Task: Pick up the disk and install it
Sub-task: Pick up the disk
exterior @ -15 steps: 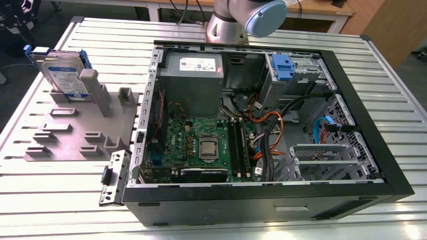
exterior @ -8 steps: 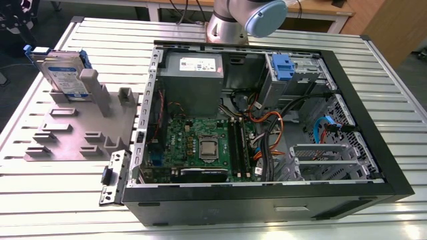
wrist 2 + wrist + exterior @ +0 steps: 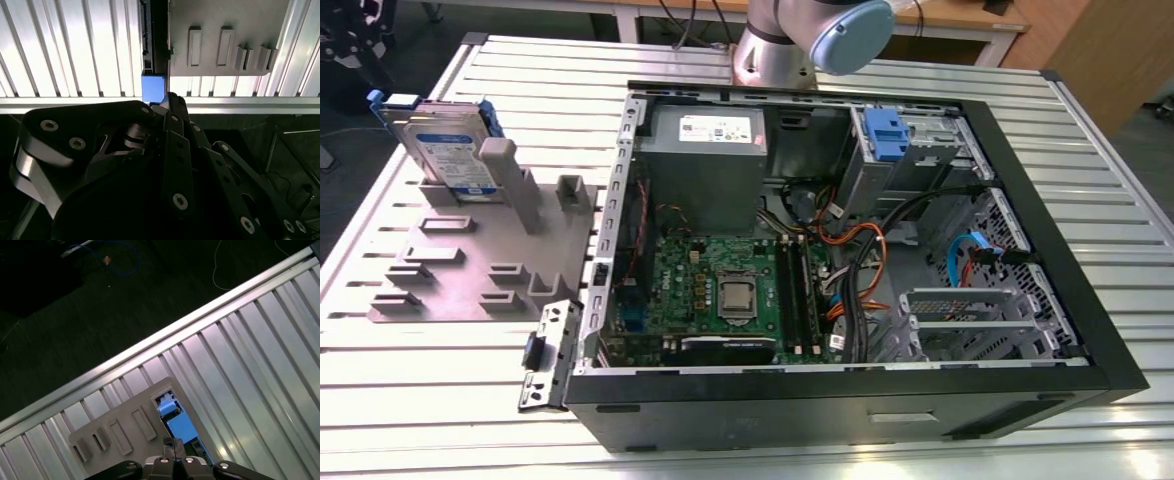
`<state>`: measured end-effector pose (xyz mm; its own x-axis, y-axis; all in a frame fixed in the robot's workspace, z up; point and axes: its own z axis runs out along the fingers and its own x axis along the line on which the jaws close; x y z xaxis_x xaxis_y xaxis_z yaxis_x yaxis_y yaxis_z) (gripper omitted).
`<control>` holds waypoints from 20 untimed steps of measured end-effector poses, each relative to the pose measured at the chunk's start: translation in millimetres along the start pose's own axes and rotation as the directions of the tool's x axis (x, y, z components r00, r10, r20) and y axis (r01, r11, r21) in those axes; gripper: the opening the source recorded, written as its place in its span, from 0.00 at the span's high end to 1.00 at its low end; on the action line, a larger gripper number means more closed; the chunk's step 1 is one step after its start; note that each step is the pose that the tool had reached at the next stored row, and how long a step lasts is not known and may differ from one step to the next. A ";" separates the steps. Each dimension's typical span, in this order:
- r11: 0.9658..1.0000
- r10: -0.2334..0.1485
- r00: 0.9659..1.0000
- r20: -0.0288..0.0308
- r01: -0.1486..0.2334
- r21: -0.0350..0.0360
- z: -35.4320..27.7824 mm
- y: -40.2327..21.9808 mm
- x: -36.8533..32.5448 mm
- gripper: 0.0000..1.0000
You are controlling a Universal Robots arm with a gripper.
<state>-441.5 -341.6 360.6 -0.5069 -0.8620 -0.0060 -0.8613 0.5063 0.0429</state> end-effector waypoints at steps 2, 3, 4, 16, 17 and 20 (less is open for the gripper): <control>1.000 -0.003 1.000 0.000 0.003 0.000 0.0 0.0 0.0 0.89; 1.000 -0.003 1.000 0.000 0.003 0.000 0.0 0.0 0.0 0.89; 1.000 -0.003 1.000 0.000 0.003 0.000 0.0 0.0 0.0 0.89; 1.000 -0.013 1.000 -0.001 0.013 0.000 0.0 0.0 0.0 0.89; 1.000 -0.021 1.000 -0.001 0.021 0.000 0.0 0.0 0.0 0.89; 0.999 -0.054 0.999 -0.002 0.054 0.000 0.0 0.0 0.0 0.89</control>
<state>-441.5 -341.6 360.6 -0.4593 -0.8883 -0.0060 -0.8876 0.4586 0.0429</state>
